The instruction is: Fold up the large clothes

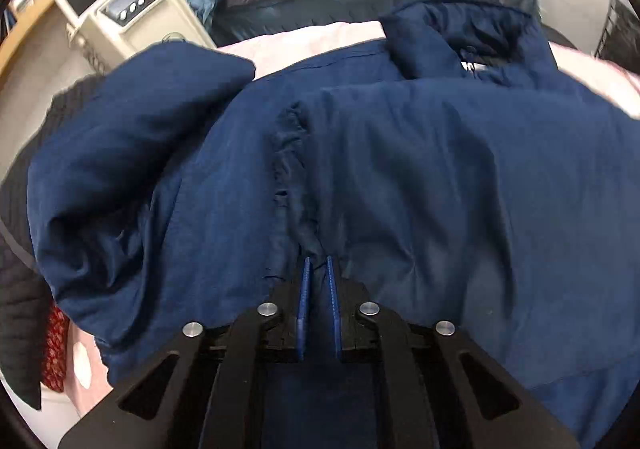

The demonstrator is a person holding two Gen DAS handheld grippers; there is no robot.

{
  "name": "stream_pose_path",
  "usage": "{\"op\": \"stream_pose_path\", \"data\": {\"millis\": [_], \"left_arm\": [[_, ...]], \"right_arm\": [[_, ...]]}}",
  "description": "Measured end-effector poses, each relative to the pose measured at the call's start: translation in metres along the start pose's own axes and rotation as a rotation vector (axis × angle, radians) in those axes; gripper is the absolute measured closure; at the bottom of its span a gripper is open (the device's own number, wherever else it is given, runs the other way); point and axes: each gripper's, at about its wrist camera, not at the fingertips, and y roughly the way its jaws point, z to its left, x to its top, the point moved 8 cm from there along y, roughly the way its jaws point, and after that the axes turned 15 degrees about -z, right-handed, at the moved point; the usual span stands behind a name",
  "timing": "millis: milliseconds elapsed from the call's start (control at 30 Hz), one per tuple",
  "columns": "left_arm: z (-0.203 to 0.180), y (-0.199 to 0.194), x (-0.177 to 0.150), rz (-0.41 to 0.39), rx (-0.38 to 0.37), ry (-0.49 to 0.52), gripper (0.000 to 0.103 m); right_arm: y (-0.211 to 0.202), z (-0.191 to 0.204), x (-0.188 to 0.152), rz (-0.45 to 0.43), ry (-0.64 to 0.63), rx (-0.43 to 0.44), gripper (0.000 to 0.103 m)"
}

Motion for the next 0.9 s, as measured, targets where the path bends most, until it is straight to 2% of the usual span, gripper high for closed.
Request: {"op": "stream_pose_path", "data": {"millis": [33,67,100,133,167,200,267,300,400,500,567,667,700,733,800,900], "left_arm": [[-0.002,-0.001,0.000,-0.011,0.014,0.022,0.092],[-0.003,-0.003,0.001,-0.010,0.031,0.043,0.086],[-0.003,-0.005,0.003,-0.006,0.047,0.049,0.075],[-0.001,-0.009,0.006,-0.007,0.061,0.044,0.067],[-0.001,-0.018,0.012,-0.024,0.062,0.021,0.051],[0.002,-0.028,0.017,-0.055,0.045,-0.012,0.036],[0.003,-0.054,0.035,-0.147,-0.015,-0.093,0.021],[0.001,-0.066,0.044,-0.189,-0.037,-0.117,0.017],[-0.020,-0.088,0.059,-0.235,-0.100,-0.102,0.014],[-0.055,-0.091,0.059,-0.238,-0.128,-0.008,0.014],[-0.078,-0.076,0.046,-0.180,-0.154,0.038,0.014],[-0.103,-0.036,0.005,-0.009,-0.199,0.029,0.014],[-0.101,-0.021,-0.006,0.035,-0.203,0.019,0.009],[-0.102,-0.016,-0.010,0.038,-0.205,0.002,0.007],[-0.099,-0.016,-0.011,-0.015,-0.211,-0.058,0.006],[-0.096,-0.029,-0.006,-0.034,-0.210,-0.070,0.007]], "right_arm": [[0.000,0.001,0.000,-0.001,0.002,-0.001,0.018],[0.000,0.000,0.001,0.000,0.004,-0.003,0.018],[0.000,0.001,0.002,0.000,0.006,-0.004,0.018],[0.000,0.001,0.001,0.002,0.008,-0.005,0.018],[0.000,0.001,0.001,0.003,0.009,-0.005,0.018],[0.000,0.002,0.001,0.003,0.008,-0.005,0.018],[0.000,0.002,0.001,0.002,0.010,-0.005,0.018],[0.001,0.002,0.001,0.004,0.012,-0.004,0.018],[0.003,0.004,0.001,0.006,0.012,-0.002,0.018],[0.002,0.007,0.003,0.001,0.003,0.001,0.018],[0.001,0.009,0.003,-0.005,0.000,0.001,0.018],[-0.002,0.006,0.003,-0.010,0.003,-0.005,0.018],[-0.004,0.004,0.002,-0.010,0.006,-0.008,0.018],[-0.005,0.001,0.002,-0.011,0.012,-0.012,0.018],[-0.007,-0.004,0.000,-0.010,0.025,-0.013,0.018],[-0.008,-0.010,-0.001,-0.010,0.038,-0.014,0.018]]}}
